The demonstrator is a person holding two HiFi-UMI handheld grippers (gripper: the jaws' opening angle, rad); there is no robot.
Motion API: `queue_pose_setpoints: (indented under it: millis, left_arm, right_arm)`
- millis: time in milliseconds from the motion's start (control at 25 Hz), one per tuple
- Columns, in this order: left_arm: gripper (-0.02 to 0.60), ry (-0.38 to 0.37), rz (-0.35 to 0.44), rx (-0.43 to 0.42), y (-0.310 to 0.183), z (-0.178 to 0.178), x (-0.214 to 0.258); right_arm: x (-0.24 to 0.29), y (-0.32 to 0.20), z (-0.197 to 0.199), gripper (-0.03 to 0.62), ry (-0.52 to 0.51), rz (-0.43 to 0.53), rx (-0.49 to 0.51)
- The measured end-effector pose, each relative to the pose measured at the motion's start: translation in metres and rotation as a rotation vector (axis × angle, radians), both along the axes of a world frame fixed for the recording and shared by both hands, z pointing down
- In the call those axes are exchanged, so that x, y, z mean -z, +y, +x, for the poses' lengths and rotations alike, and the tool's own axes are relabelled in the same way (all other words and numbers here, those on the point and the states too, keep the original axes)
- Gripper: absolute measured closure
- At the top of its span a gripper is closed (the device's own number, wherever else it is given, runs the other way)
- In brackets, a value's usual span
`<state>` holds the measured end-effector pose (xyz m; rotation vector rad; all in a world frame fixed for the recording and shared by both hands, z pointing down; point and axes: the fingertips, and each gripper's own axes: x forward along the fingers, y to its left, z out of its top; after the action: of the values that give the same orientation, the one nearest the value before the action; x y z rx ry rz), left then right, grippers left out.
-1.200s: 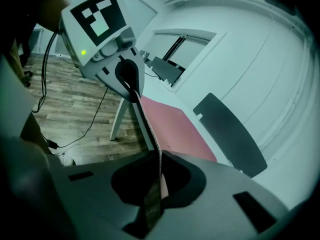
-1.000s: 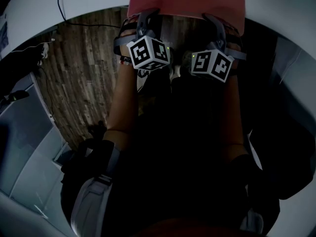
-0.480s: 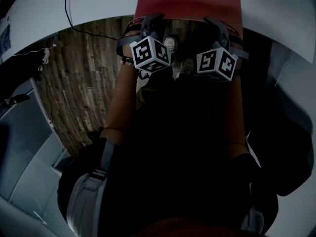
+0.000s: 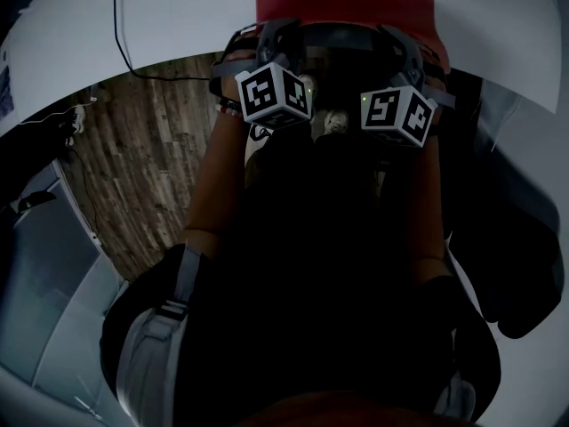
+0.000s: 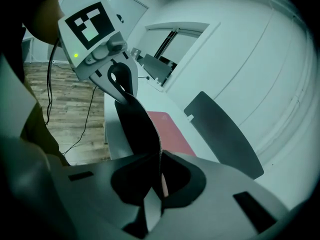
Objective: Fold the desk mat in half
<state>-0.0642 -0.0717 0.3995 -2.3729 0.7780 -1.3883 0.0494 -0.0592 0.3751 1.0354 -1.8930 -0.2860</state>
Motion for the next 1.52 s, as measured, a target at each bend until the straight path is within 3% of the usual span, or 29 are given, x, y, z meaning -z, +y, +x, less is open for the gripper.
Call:
queue_pose_setpoints:
  millis: [320, 680, 960, 1520]
  left_arm:
    - [0.554, 0.038, 0.026, -0.053, -0.037, 0.002, 0.01]
    - [0.554, 0.025, 0.051, -0.074, -0.064, 0.012, 0.017]
    - [0.554, -0.004, 0.057, -0.041, -0.092, 0.02, 0.015]
    - [0.554, -0.091, 0.048, 0.113, -0.171, 0.041, 0.002]
  right_arm:
    - [0.011, -0.034, 0.002, 0.554, 0.031, 0.035, -0.086]
    - [0.014, -0.06, 0.013, 0.553, 0.044, 0.061, -0.146]
    - [0.01, -0.09, 0.022, 0.553, 0.045, 0.079, -0.101]
    - [-0.015, -0.171, 0.043, 0.551, 0.021, 0.061, 0.01]
